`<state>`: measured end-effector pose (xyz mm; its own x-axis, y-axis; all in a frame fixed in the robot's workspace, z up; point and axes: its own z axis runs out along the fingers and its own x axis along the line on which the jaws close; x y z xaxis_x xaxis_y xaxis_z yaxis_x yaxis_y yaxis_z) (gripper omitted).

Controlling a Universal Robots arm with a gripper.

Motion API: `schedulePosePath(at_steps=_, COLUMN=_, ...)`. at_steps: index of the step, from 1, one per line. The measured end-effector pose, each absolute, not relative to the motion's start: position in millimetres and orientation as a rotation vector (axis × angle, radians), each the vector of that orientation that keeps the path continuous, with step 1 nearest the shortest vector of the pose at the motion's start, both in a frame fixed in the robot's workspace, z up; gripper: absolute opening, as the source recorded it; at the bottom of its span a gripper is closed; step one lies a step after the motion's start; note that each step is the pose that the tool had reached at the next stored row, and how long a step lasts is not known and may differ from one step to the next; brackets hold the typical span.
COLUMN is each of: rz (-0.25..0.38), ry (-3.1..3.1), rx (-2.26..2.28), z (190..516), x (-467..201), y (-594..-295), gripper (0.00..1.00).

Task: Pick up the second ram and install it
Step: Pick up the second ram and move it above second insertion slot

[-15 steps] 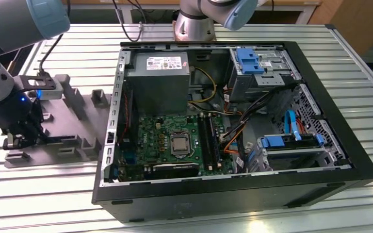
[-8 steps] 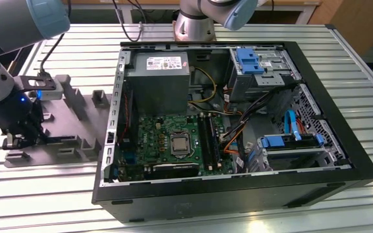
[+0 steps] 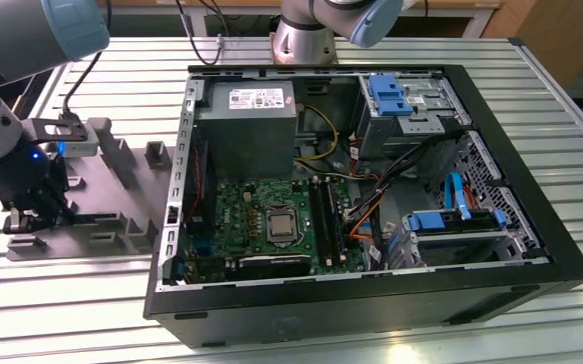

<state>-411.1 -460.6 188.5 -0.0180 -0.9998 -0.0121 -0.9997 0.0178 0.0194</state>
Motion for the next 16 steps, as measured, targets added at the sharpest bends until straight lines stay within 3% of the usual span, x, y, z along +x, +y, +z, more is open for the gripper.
schedulePosePath(at_steps=16, rz=-0.035, ry=-2.167, rx=2.266, z=188.6, x=-411.1, y=-461.1, gripper=0.14)
